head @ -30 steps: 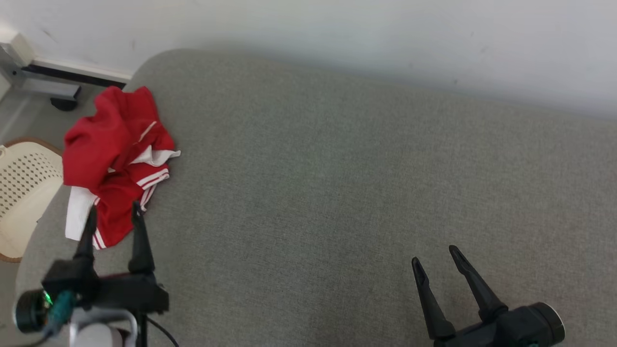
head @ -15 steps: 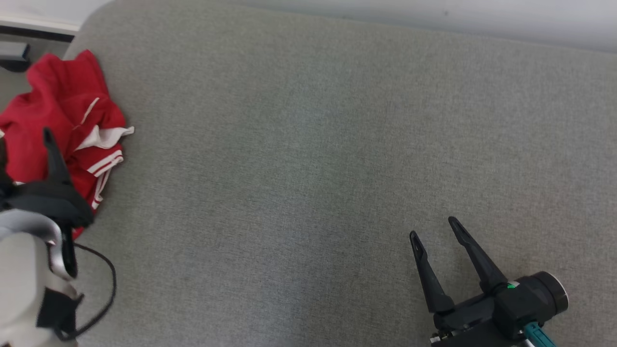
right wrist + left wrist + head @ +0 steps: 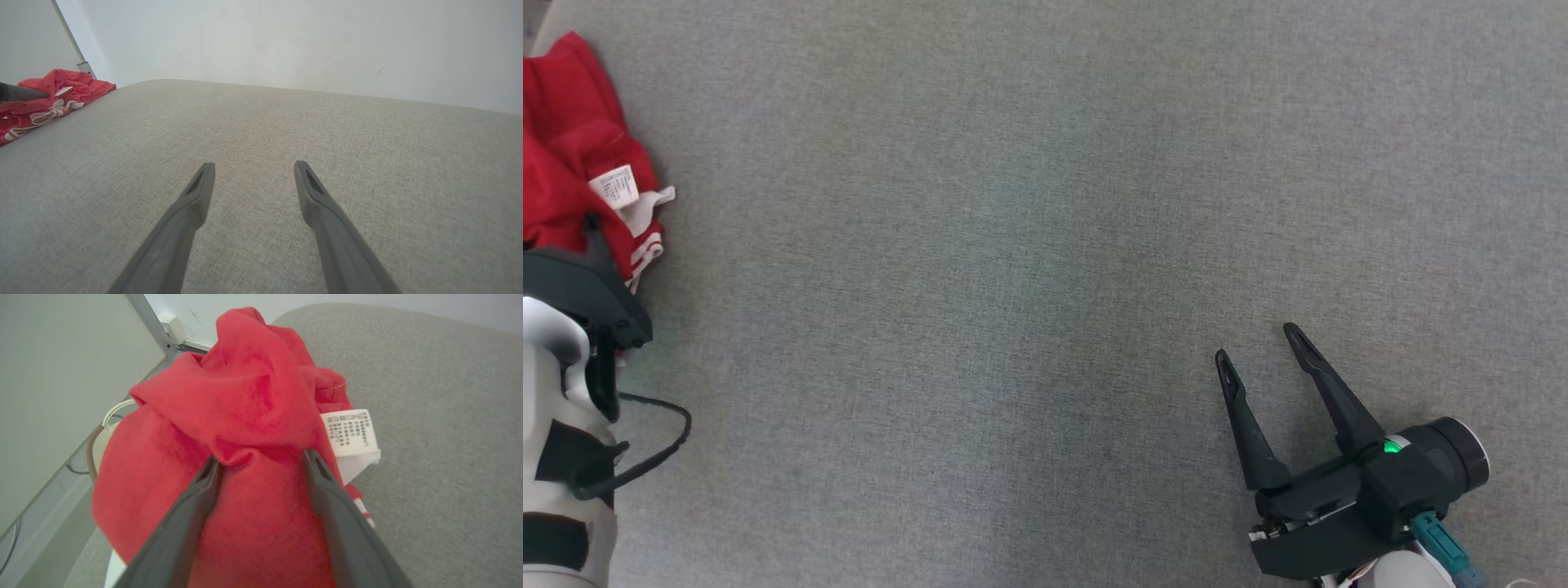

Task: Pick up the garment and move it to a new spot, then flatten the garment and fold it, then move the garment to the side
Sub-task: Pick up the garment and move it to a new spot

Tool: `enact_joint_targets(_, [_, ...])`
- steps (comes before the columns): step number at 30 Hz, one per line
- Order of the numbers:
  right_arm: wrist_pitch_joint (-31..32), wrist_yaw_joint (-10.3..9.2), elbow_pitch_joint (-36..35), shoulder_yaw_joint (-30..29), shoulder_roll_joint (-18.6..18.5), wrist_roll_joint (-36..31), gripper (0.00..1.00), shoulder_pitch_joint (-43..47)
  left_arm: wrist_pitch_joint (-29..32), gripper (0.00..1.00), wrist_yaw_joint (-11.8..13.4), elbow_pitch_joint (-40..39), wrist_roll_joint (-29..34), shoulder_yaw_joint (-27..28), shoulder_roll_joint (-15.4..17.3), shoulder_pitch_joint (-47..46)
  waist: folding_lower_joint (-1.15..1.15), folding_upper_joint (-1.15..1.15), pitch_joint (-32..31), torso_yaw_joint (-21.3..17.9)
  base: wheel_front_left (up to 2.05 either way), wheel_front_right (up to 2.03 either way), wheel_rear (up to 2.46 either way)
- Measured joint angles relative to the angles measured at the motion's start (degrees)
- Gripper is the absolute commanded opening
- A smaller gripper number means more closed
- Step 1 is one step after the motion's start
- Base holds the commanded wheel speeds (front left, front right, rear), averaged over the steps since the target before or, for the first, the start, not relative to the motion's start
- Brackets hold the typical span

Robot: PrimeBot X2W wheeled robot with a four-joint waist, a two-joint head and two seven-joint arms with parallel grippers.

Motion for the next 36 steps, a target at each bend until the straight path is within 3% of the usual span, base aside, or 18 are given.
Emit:
enact_joint_targets(3, [0.00,0.00,0.15,0.40,0.31,0.01,1.00,-0.48,0.11,1.00,0.16,1.79,-0.47,-0.10,0.64,-0.79,0.00,0.00,0.30,-0.45,0.00,0.00,0.00])
enact_joint_targets(4, [0.00,0.00,0.25,0.45,0.43,0.01,1.00,-0.56,0.11,0.83,0.26,2.46,-0.55,-0.12,0.75,-0.99,0.00,0.00,0.33,-0.61,0.00,0.00,0.00])
enact_joint_targets(6, [0.00,0.00,0.35,0.35,0.77,0.04,1.00,-0.62,0.24,0.00,-0.18,3.69,-1.38,0.08,0.68,-1.05,0.00,0.00,0.23,-0.85,0.00,0.00,0.00])
enact_joint_targets(18, [0.00,0.00,1.00,0.38,1.76,1.24,1.00,0.07,-8.25,0.00,-4.22,2.41,-10.50,4.02,-0.70,0.60,-0.01,0.00,-3.48,-1.64,0.00,0.00,0.00])
enact_joint_targets(22, [-0.01,0.00,1.02,0.63,2.22,1.90,1.00,0.64,-8.37,0.00,-4.48,-3.32,-14.77,1.27,-1.78,2.04,-0.01,-0.01,-5.37,-2.09,0.00,0.00,0.00])
enact_joint_targets(23, [-0.01,0.00,1.15,0.79,2.58,2.34,1.00,1.12,-7.94,0.00,-4.60,-8.22,-18.12,-0.98,-2.41,4.09,-0.01,-0.01,-6.80,-2.47,0.00,0.00,0.00])
enact_joint_targets(29, [-0.01,0.00,1.46,1.02,3.27,3.81,1.00,3.46,-5.60,0.00,-4.58,-20.86,-25.24,-5.15,-1.03,11.46,-0.02,-0.01,-10.99,-3.71,0.00,0.00,0.00])
enact_joint_targets(36, [0.01,0.00,1.36,0.43,3.53,5.24,1.00,7.28,0.56,0.00,-4.54,-38.05,-32.61,-5.72,-1.29,20.37,-0.02,-0.02,-17.42,-6.67,0.00,0.00,0.00])
